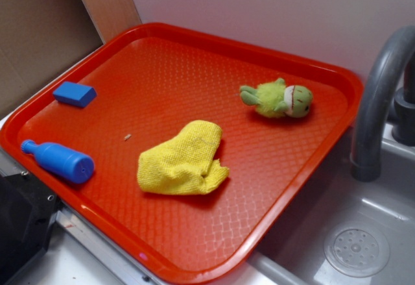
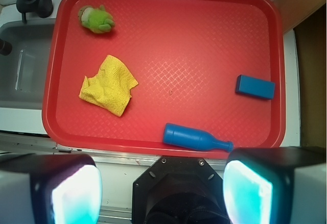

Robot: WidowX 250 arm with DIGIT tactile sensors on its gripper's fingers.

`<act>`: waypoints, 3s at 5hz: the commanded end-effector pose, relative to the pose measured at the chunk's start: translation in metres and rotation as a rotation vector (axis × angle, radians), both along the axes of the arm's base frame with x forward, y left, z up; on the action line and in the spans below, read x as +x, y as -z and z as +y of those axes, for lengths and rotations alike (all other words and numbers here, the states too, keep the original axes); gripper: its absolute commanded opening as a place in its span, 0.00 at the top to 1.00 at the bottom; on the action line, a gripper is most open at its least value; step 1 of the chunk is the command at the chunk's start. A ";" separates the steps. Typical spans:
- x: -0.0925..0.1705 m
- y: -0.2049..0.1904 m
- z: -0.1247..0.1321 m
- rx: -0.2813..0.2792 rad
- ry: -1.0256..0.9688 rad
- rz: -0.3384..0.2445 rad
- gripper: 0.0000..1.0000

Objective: Grab the yellow cloth.

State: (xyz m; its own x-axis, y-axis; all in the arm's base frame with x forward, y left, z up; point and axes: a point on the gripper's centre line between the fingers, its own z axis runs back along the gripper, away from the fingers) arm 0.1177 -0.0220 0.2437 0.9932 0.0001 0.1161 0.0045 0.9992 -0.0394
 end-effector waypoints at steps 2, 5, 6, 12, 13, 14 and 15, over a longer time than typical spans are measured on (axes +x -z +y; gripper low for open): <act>0.031 0.050 -0.038 0.108 -0.247 0.064 0.00; 0.058 0.191 -0.077 -0.198 -0.126 0.055 0.00; 0.072 0.233 -0.083 -0.172 -0.128 0.068 0.00; 0.058 0.104 -0.011 0.069 0.208 -0.088 1.00; 0.082 0.058 0.045 0.000 0.041 -0.047 1.00; 0.103 0.033 0.050 0.024 -0.003 -0.016 1.00; 0.113 0.027 0.052 0.029 -0.032 -0.001 1.00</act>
State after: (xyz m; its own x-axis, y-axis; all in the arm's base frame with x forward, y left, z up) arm 0.2313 0.0295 0.2032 0.9972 0.0310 0.0686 -0.0297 0.9994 -0.0198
